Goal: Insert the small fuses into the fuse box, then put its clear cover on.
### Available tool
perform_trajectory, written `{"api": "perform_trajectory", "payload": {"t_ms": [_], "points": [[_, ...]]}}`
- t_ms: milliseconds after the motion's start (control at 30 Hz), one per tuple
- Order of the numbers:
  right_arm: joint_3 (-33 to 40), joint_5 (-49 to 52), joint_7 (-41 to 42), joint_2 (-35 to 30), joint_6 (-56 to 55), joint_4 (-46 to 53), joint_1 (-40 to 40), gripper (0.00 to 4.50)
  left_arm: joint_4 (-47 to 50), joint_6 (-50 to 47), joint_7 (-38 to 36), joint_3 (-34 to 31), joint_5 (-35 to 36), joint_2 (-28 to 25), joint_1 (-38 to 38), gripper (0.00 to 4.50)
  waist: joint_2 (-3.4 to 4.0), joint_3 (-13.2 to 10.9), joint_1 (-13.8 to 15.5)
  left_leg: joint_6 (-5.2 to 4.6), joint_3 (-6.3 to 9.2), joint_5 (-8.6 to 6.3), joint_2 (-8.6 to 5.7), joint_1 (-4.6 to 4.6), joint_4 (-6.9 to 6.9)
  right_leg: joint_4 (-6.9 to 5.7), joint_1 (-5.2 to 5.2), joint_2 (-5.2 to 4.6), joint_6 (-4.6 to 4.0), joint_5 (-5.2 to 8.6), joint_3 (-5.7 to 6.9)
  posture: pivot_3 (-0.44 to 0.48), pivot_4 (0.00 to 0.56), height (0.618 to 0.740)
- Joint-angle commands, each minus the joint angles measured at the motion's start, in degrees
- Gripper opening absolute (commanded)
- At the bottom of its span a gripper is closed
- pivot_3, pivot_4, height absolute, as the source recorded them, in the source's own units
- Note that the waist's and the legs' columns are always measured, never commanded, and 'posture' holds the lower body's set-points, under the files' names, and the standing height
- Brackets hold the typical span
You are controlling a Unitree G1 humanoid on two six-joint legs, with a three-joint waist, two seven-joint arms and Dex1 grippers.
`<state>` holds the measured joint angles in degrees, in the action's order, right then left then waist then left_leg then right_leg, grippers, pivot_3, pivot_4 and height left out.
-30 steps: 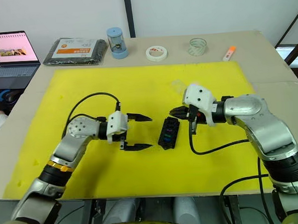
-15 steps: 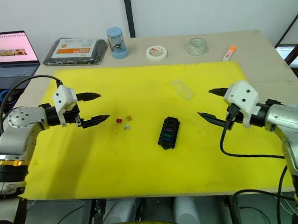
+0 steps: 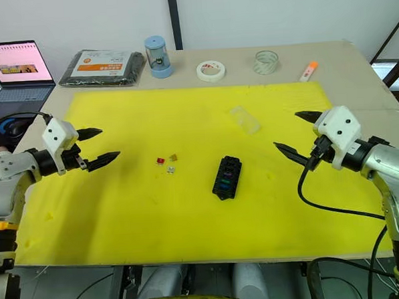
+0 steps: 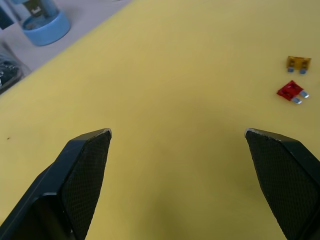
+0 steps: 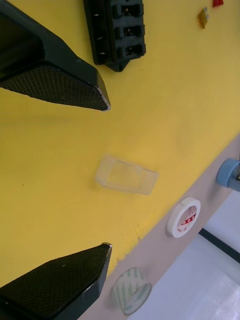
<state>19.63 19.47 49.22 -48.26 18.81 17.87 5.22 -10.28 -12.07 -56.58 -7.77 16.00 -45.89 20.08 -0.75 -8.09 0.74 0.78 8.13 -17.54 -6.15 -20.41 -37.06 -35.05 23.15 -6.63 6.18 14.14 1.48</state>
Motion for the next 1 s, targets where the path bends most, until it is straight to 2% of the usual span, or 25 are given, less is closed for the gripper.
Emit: {"api": "perform_trajectory", "payload": {"t_ms": [33, 267, 467, 567, 733, 1000], "points": [[-1.2, 2.6, -1.1, 0.9, 2.2, 3.1, 2.4, 4.47, 2.9, -5.0, 0.9, -2.0, 2.5, -0.6, 0.9, 4.5, 0.0, 0.0, -0.1, 0.0, 0.0, 0.0, 0.01, 0.0, 0.01, -0.01, 0.01, 0.01, 0.0, 0.0, 0.0, 0.0, 0.15, 0.74], [-12.9, 11.5, 1.9, 3.4, 10.2, 13.3, 12.1, 4.47, 5.2, -31.7, -4.0, -4.4, 16.9, -4.3, 5.4, 4.5, 0.02, 0.0, -0.7, 0.01, 0.02, 0.01, 0.07, -0.01, 0.0, -0.07, 0.06, 0.1, 0.0, 0.0, 0.0, 0.0, 0.15, 0.74], [-22.1, 13.4, 1.5, 7.5, 13.4, 17.1, 19.5, 4.47, -2.2, -61.8, -2.8, -4.4, 28.1, -3.9, 14.9, 4.5, -0.02, 0.0, -0.5, 0.0, 0.05, 0.01, 0.0, -0.01, -0.03, -0.08, 0.04, 0.21, 0.01, 0.01, 0.08, 0.0, 0.15, 0.74], [-24.6, 12.5, 1.7, 8.0, 13.4, 17.2, 20.3, 4.47, -7.0, -71.6, -2.6, -3.7, 30.4, -2.2, 18.9, 4.5, -0.05, 0.0, -0.5, -0.01, 0.05, 0.0, -0.02, -0.01, -0.04, -0.13, 0.08, 0.22, 0.01, 0.01, 0.08, 0.0, 0.15, 0.74], [-26.2, 10.6, 2.4, 7.7, 12.2, 16.4, 20.0, 4.47, -15.0, -75.6, -2.9, -1.3, 29.8, 2.1, 22.9, 4.5, -0.07, 0.0, -0.5, 0.03, 0.05, 0.02, -0.02, -0.01, -0.04, -0.14, 0.1, 0.23, 0.01, 0.01, 0.07, 0.0, 0.15, 0.74], [-26.0, 10.1, 2.4, 7.0, 13.3, 17.2, 20.1, 4.47, -25.6, -69.9, -5.2, 5.7, 24.6, 7.6, 26.4, 4.5, -0.09, 0.0, -0.7, 0.07, 0.04, 0.04, -0.01, -0.05, -0.04, -0.15, 0.17, 0.21, 0.0, 0.0, 0.04, 0.0, 0.15, 0.74]]}}
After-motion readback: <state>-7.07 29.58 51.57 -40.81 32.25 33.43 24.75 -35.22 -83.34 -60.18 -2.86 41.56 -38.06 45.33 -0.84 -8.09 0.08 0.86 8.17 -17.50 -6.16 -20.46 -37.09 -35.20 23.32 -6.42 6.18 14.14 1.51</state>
